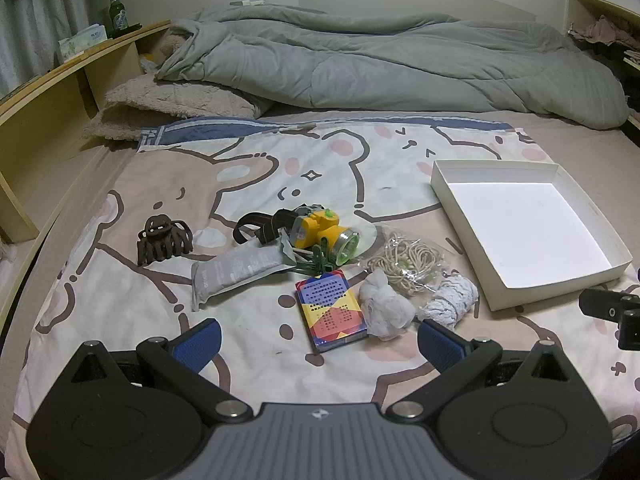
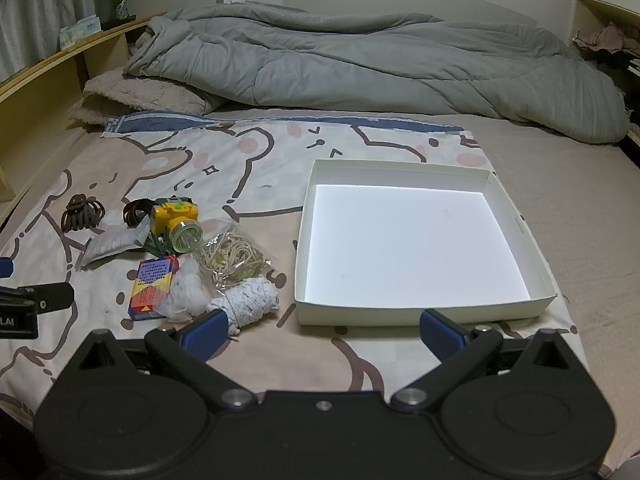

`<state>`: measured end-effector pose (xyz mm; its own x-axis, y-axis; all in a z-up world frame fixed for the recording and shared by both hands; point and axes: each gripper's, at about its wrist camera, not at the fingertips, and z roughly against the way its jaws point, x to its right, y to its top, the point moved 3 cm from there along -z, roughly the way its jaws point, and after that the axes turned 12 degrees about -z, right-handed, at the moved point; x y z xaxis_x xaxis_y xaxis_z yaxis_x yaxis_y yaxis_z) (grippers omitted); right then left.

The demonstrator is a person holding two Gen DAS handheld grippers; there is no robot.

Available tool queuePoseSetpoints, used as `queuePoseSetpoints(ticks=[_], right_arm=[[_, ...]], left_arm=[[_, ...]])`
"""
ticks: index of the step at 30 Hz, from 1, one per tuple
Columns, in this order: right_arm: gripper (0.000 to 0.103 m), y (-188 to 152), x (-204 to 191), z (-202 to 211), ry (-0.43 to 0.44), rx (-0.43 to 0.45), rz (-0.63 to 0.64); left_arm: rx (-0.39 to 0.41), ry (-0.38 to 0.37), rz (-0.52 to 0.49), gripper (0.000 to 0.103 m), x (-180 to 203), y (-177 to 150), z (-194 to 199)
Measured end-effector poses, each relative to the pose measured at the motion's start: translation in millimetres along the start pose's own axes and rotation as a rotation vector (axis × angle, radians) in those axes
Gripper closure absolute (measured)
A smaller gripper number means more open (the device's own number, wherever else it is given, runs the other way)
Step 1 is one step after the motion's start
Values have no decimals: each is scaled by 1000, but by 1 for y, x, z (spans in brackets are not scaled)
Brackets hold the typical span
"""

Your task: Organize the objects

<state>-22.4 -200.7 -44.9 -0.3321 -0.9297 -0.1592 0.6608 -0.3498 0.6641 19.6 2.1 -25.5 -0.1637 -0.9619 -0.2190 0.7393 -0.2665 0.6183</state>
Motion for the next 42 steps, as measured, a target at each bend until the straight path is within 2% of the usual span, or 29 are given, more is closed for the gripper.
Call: queuePoseSetpoints(ticks=[42], right_arm=[[0, -3, -1, -1, -11, -3, -5]], left_arm=[[1, -10, -4, 0, 2, -1, 0]])
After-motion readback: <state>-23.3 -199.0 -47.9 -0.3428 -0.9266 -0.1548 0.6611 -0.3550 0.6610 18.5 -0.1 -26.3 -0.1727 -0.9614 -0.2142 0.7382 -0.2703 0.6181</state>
